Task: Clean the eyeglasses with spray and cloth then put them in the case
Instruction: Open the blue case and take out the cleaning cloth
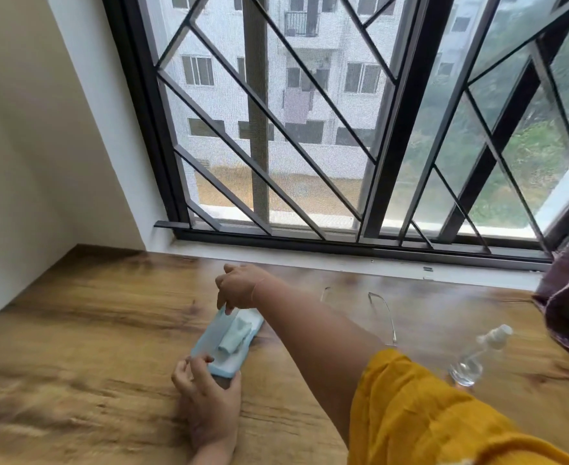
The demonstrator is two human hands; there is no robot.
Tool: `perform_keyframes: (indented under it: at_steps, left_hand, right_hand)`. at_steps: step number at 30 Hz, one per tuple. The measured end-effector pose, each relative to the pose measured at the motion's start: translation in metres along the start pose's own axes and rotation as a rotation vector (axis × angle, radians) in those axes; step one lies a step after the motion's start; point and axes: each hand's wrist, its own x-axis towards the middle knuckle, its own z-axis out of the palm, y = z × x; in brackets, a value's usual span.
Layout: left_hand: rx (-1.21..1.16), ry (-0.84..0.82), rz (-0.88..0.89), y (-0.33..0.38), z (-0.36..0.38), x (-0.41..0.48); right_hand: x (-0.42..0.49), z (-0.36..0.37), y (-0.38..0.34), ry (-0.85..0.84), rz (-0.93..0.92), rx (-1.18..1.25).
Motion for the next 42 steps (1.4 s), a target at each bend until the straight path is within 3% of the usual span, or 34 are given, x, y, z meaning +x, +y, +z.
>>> perform_keyframes:
  at_steps: [4, 7, 9, 12, 13, 15, 19, 23, 25, 31, 35, 42]
  left_hand:
    - [-0.009, -0.01, 0.009, -0.003, 0.001, 0.002]
    - [-0.009, -0.003, 0.023, -0.005, 0.003, 0.003]
    - [-0.004, -0.006, 0.034, -0.007, 0.004, 0.004]
    - [0.013, -0.013, 0.051, -0.009, 0.005, 0.003]
    - [0.013, -0.017, 0.053, -0.009, 0.005, 0.003]
    - [0.005, -0.022, 0.052, -0.009, 0.005, 0.003]
    - [0.016, -0.022, 0.059, -0.008, 0.005, 0.003]
    - [-0.019, -0.024, -0.002, -0.002, 0.001, 0.001]
    - [-0.034, -0.021, -0.022, 0.0, 0.0, 0.002]
    - [-0.025, -0.041, 0.011, -0.005, 0.001, 0.002]
    - [-0.023, -0.036, 0.024, -0.006, 0.002, 0.002]
    - [-0.019, -0.041, 0.02, -0.007, 0.004, 0.003]
  right_hand:
    - [-0.003, 0.024, 0.0, 0.175, 0.004, 0.101]
    - [-0.012, 0.055, -0.004, 0.32, 0.109, 0.209]
    - [-0.024, 0.071, -0.012, 0.528, 0.276, 0.452]
    - [-0.045, 0.098, -0.044, 1.026, 0.669, 0.755]
    - [-0.052, 0.108, -0.058, 1.095, 0.783, 0.829]
    - [-0.06, 0.128, -0.085, 1.088, 0.874, 0.963]
    - [-0.062, 0.123, -0.095, 0.938, 0.794, 1.099]
    - [-0.051, 0.094, -0.084, 0.698, 0.71, 0.816]
    - [-0.044, 0.088, -0.083, 0.64, 0.656, 0.608]
    - [-0.038, 0.085, -0.089, 0.485, 0.573, 0.343]
    - [-0.034, 0.092, -0.089, 0.449, 0.586, 0.36]
    - [-0.032, 0.095, -0.086, 0.534, 0.597, 0.412]
